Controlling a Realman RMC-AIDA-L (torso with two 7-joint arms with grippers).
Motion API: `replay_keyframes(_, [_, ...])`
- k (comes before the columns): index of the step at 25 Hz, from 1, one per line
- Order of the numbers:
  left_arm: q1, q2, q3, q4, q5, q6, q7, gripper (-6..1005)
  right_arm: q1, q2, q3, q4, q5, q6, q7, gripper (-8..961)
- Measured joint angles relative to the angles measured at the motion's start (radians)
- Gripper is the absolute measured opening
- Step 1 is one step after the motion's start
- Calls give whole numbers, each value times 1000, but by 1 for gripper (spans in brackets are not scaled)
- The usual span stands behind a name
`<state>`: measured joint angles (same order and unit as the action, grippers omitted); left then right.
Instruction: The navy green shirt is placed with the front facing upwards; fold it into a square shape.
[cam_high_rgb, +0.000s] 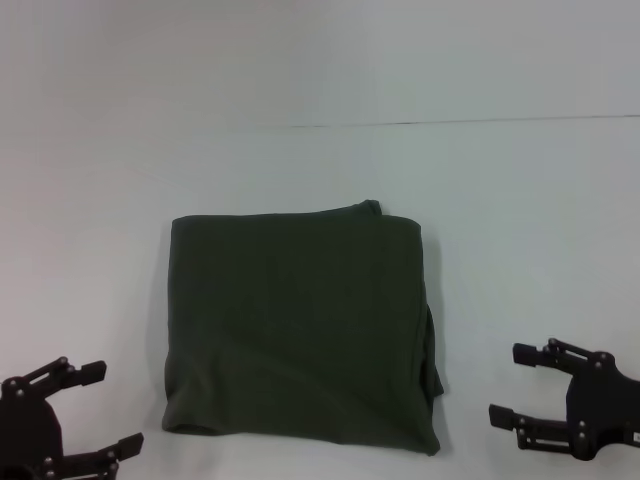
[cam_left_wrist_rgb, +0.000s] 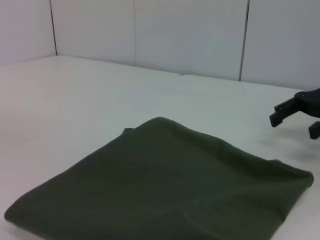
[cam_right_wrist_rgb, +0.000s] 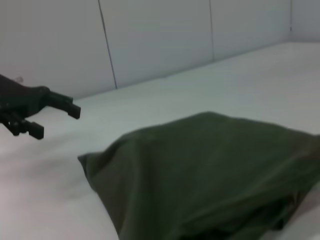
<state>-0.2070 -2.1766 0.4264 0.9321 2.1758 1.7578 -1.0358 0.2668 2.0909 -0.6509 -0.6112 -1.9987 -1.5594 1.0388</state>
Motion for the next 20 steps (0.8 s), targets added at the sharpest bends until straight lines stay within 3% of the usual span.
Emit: replay_keyframes(20, [-28,6,-2,-64,3,-65,5,936,54,1,4,81,8,48,-28,899])
